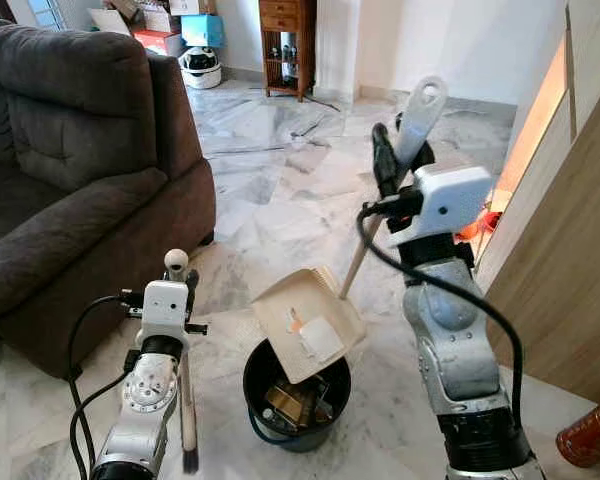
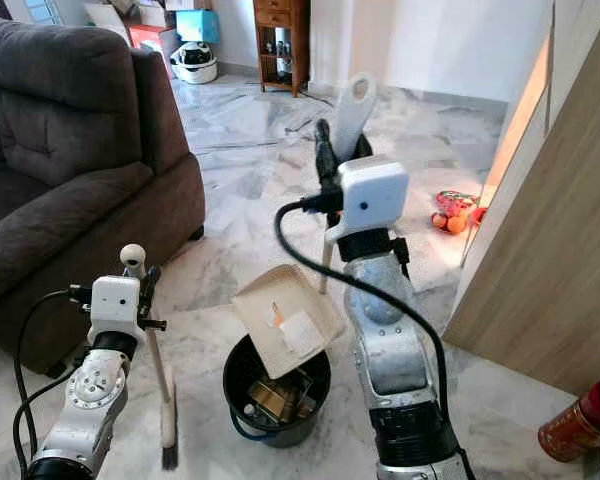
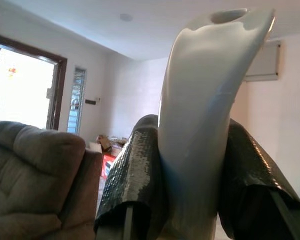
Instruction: Sweep floor
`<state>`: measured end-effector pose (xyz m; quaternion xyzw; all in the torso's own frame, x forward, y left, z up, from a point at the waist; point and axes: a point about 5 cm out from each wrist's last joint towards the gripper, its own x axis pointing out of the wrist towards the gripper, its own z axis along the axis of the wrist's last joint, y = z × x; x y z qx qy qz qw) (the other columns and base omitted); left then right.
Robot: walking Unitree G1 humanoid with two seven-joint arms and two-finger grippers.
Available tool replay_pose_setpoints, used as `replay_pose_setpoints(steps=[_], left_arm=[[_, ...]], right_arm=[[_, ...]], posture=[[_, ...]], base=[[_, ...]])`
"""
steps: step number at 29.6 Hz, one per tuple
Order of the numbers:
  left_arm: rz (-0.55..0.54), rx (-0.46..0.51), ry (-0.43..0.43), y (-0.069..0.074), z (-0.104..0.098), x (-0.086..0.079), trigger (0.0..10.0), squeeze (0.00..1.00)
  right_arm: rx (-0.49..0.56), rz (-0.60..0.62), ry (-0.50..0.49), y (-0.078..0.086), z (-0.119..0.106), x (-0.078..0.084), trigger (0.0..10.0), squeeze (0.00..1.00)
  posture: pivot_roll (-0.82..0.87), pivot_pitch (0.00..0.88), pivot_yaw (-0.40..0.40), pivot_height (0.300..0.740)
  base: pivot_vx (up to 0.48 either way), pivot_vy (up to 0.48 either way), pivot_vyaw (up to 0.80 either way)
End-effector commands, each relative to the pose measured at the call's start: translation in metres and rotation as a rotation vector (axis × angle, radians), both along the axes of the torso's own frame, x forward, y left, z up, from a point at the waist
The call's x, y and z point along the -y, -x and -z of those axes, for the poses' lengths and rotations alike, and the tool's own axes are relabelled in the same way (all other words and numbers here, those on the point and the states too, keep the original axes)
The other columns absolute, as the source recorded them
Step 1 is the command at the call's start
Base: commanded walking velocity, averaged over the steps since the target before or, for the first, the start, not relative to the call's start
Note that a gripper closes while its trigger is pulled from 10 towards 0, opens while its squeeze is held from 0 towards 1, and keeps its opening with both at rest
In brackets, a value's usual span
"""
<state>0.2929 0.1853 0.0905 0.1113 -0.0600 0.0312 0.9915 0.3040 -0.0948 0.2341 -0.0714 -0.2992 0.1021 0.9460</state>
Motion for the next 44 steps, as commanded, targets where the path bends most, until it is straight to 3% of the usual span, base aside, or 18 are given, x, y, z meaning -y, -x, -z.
replay_pose_setpoints(steps=[1, 14, 18, 31, 38, 44], left_arm=[[0.001, 0.045, -0.015, -0.002, -0.010, -0.002, 10.0, 0.00], [0.001, 0.045, -0.014, -0.001, -0.009, -0.002, 10.0, 0.00], [0.002, 0.045, -0.013, -0.001, -0.009, -0.002, 10.0, 0.00], [0.005, 0.047, -0.015, -0.002, -0.010, -0.002, 10.0, 0.00], [0.012, 0.049, -0.021, -0.003, -0.010, -0.001, 10.0, 0.00], [0.016, 0.051, -0.028, -0.002, -0.010, 0.000, 10.0, 0.00]], right_arm=[[0.087, -0.013, 0.020, 0.005, -0.012, -0.006, 10.0, 0.00], [0.188, -0.082, 0.236, 0.019, 0.000, -0.029, 10.0, 0.00], [0.167, -0.150, 0.225, 0.026, 0.003, -0.038, 10.0, 0.00], [0.184, -0.158, 0.226, 0.036, 0.005, -0.038, 10.0, 0.00], [0.198, -0.210, 0.246, 0.046, 0.008, -0.045, 10.0, 0.00], [0.227, -0.083, 0.255, 0.034, -0.001, -0.031, 10.0, 0.00]], posture=[[0.13, 0.000, 0.055, 0.740], [0.13, 0.000, 0.055, 0.740], [0.13, 0.000, 0.054, 0.740], [0.13, 0.000, 0.058, 0.740], [0.13, 0.000, 0.058, 0.740], [0.13, 0.000, 0.058, 0.740]], base=[[0.000, 0.000, 0.00], [0.000, 0.000, 0.00], [0.000, 0.000, 0.00], [0.000, 0.000, 0.00], [0.000, 0.000, 0.00], [0.000, 0.000, 0.00]])
